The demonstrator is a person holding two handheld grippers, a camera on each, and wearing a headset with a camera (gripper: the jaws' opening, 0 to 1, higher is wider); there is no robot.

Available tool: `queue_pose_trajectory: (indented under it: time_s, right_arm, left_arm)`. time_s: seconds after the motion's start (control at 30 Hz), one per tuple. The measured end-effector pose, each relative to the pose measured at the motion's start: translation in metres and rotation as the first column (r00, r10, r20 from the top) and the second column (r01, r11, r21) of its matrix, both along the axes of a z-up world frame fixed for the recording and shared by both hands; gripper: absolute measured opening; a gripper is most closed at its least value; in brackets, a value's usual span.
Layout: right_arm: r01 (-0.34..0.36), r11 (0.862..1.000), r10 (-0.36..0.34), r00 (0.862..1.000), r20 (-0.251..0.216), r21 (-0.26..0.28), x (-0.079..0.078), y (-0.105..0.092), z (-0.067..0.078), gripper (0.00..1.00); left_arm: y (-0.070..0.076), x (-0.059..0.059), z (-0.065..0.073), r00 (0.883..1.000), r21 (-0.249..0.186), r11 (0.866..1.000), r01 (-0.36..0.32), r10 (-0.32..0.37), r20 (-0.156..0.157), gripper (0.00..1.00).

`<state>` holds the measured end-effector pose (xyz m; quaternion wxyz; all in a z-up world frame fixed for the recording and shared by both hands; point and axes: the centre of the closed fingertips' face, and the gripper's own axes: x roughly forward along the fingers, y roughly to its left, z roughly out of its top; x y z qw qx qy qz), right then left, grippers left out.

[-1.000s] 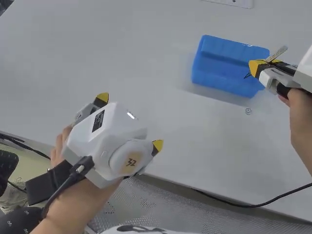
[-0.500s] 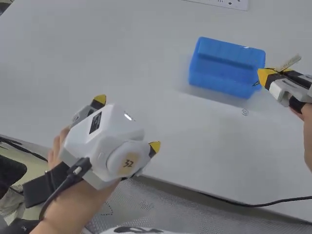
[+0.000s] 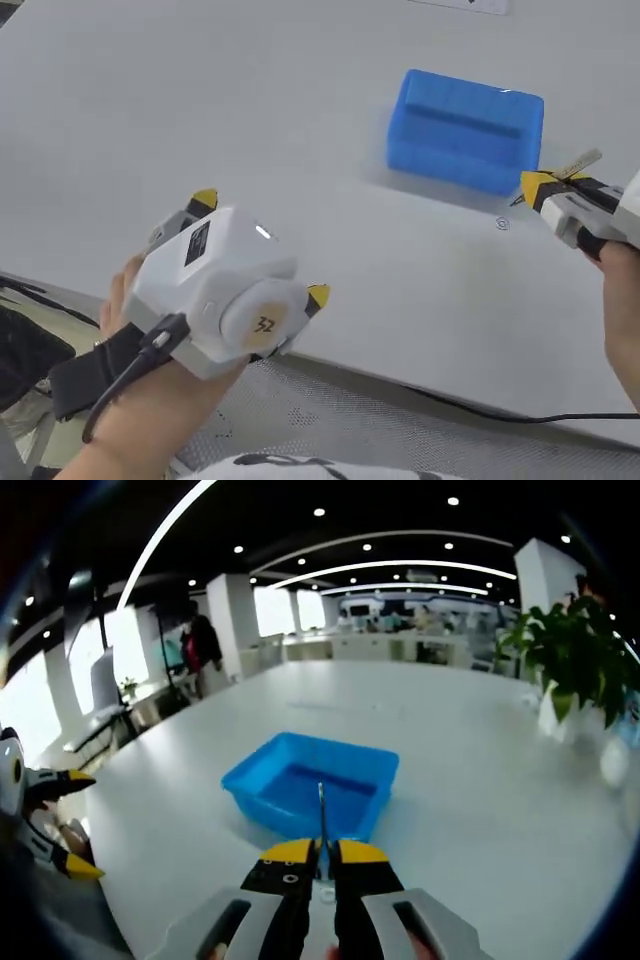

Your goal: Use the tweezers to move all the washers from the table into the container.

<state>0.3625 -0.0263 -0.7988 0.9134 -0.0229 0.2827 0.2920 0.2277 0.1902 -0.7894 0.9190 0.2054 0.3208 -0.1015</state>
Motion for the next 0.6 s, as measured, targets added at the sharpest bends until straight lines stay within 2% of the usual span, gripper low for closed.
queue_pose_trajectory:
  time_s: [0.17, 0.6]
  right_arm:
    - [-0.004, 1.0, 0.003, 1.0, -0.031, -0.026, -0.001, -0.004, -0.014, 0.04]
    - [0.008, 0.999, -0.009, 0.999, -0.03, -0.037, 0.005, -0.009, -0.024, 0.05]
  left_arm:
    - [0.001, 0.0, 0.0, 1.0, -0.001, 1.0, -0.004, 0.004, 0.0, 0.87]
    - [0.0, 0.0, 0.0, 1.0, 0.0, 1.0, -0.001, 0.001, -0.003, 0.87]
